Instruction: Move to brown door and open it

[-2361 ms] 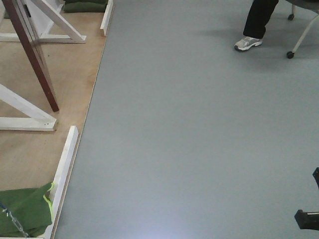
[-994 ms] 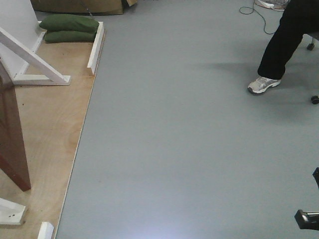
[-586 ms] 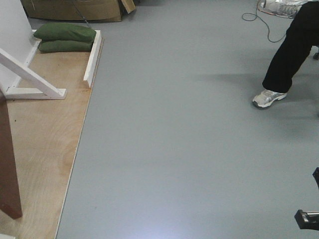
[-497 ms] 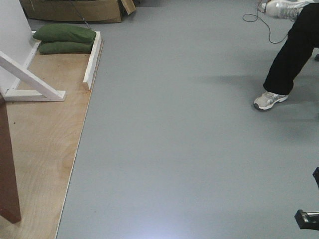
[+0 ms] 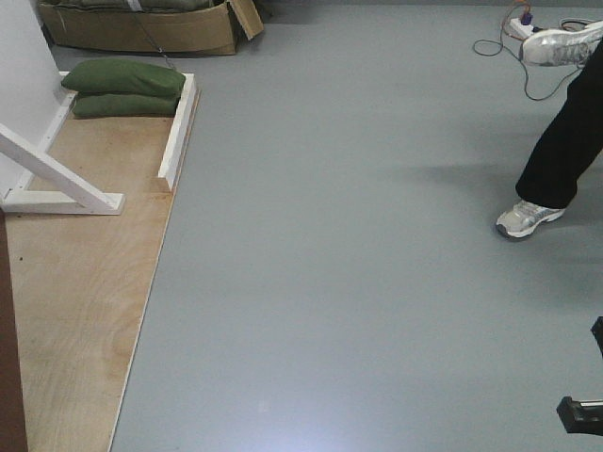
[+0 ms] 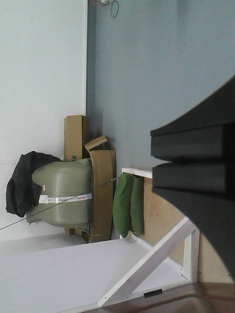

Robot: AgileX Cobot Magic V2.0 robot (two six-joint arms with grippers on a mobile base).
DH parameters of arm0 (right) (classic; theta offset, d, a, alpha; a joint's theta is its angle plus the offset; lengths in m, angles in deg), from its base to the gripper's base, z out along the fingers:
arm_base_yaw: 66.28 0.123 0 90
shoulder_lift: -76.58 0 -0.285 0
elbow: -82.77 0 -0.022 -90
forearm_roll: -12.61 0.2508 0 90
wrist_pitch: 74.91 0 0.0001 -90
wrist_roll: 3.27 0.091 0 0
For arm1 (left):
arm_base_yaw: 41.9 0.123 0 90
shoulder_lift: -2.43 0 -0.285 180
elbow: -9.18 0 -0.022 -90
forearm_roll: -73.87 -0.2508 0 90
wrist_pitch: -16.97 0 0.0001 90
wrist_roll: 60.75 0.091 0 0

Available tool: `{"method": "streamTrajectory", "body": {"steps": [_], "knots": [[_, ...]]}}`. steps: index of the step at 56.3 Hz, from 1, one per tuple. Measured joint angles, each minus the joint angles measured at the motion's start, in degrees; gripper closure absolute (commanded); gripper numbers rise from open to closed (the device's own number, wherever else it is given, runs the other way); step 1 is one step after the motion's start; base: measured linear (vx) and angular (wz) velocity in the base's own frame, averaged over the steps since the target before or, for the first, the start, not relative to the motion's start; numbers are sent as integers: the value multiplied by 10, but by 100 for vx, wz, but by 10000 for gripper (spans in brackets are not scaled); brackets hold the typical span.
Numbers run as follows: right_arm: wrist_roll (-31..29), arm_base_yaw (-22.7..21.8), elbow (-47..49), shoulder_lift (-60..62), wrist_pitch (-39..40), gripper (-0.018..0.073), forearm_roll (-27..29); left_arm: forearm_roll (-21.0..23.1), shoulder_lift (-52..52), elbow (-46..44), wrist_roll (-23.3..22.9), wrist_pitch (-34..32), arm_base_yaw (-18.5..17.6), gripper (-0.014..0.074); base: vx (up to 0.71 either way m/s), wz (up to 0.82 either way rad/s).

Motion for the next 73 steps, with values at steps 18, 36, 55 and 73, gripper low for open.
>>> {"method": "streamTrajectory", "body": {"steps": [18, 36, 55, 73], "knots": [[0, 0, 0, 0, 0, 559, 0, 0, 0, 0, 0, 0, 0, 600, 9, 1], [0, 0, 0, 0, 0, 559, 0, 0, 0, 0, 0, 0, 0, 600, 4, 0], [0, 0, 0, 0, 0, 559, 0, 0, 0, 0, 0, 0, 0, 600, 0, 0], [0, 0, 0, 0, 0, 559, 0, -1, 0, -71, -5, 31, 0, 600, 0, 0]]}}
